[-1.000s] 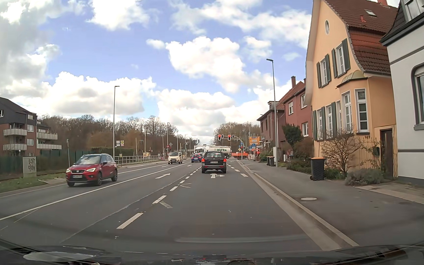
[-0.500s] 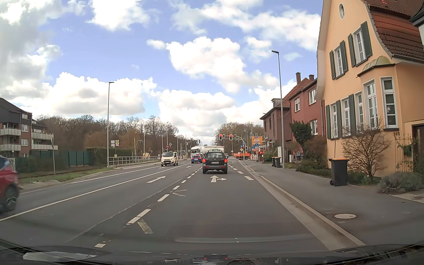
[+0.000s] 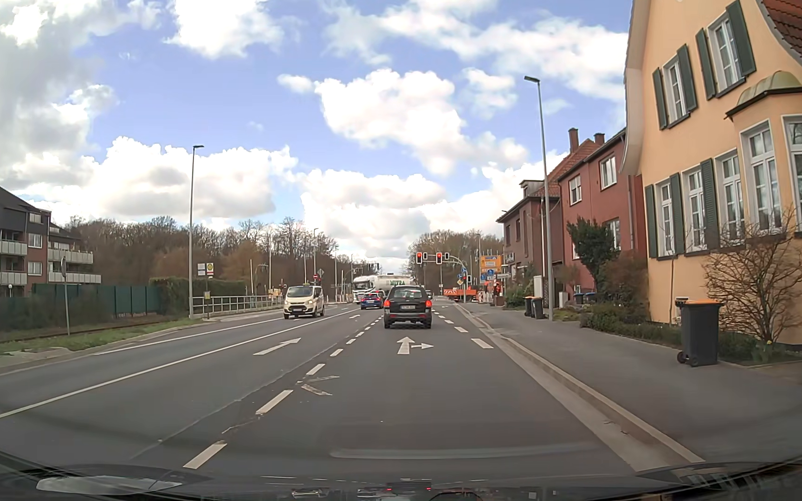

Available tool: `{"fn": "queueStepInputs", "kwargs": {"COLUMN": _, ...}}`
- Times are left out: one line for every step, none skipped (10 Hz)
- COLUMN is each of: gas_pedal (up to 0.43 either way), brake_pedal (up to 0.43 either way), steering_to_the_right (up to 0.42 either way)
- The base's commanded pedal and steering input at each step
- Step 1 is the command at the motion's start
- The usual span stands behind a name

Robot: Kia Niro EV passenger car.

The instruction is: Follow the waypoints while adhering to traffic rules and regulations

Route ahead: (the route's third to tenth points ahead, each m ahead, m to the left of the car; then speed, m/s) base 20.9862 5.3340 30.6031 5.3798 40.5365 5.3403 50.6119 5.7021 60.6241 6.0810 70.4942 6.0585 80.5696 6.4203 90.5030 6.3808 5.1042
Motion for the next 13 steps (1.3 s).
{"fn": "queueStepInputs", "kwargs": {"gas_pedal": 0.118, "brake_pedal": 0.000, "steering_to_the_right": -0.006}}
{"fn": "queueStepInputs", "kwargs": {"gas_pedal": 0.118, "brake_pedal": 0.000, "steering_to_the_right": -0.005}}
{"fn": "queueStepInputs", "kwargs": {"gas_pedal": 0.118, "brake_pedal": 0.000, "steering_to_the_right": -0.005}}
{"fn": "queueStepInputs", "kwargs": {"gas_pedal": 0.118, "brake_pedal": 0.000, "steering_to_the_right": -0.005}}
{"fn": "queueStepInputs", "kwargs": {"gas_pedal": 0.110, "brake_pedal": 0.000, "steering_to_the_right": -0.005}}
{"fn": "queueStepInputs", "kwargs": {"gas_pedal": 0.110, "brake_pedal": 0.000, "steering_to_the_right": -0.005}}
{"fn": "queueStepInputs", "kwargs": {"gas_pedal": 0.110, "brake_pedal": 0.000, "steering_to_the_right": -0.005}}
{"fn": "queueStepInputs", "kwargs": {"gas_pedal": 0.110, "brake_pedal": 0.000, "steering_to_the_right": -0.005}}
{"fn": "queueStepInputs", "kwargs": {"gas_pedal": 0.110, "brake_pedal": 0.000, "steering_to_the_right": -0.005}}
{"fn": "queueStepInputs", "kwargs": {"gas_pedal": 0.110, "brake_pedal": 0.000, "steering_to_the_right": -0.005}}
{"fn": "queueStepInputs", "kwargs": {"gas_pedal": 0.098, "brake_pedal": 0.000, "steering_to_the_right": -0.005}}
{"fn": "queueStepInputs", "kwargs": {"gas_pedal": 0.098, "brake_pedal": 0.000, "steering_to_the_right": -0.005}}
{"fn": "queueStepInputs", "kwargs": {"gas_pedal": 0.098, "brake_pedal": 0.000, "steering_to_the_right": -0.005}}
